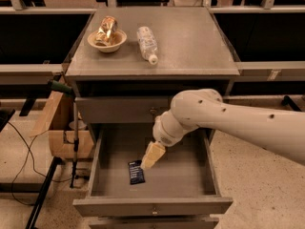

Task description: Pick rxbar blueberry from middle drawer and place on counter

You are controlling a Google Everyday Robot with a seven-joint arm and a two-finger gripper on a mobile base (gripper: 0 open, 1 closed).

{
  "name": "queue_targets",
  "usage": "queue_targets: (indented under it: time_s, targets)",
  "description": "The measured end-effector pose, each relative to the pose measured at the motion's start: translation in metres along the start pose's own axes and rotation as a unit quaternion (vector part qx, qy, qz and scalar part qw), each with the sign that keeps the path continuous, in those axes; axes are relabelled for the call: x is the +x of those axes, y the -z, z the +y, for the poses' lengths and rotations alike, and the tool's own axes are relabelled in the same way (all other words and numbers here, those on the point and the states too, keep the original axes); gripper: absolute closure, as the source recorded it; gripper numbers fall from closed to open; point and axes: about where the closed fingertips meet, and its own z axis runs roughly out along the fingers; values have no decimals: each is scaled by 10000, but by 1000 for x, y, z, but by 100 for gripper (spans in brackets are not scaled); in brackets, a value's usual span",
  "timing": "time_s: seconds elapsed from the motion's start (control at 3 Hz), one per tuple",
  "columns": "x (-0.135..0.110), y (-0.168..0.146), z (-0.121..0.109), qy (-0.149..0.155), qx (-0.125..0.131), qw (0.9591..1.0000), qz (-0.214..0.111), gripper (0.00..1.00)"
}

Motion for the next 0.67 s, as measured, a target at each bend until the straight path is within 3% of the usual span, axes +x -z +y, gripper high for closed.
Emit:
queue_targets:
  time_s: [0.33, 0.67]
  targets:
    - [13, -69, 0, 141, -485, 9987, -120, 0]
    - [29, -105, 11, 64, -786, 9968, -134, 0]
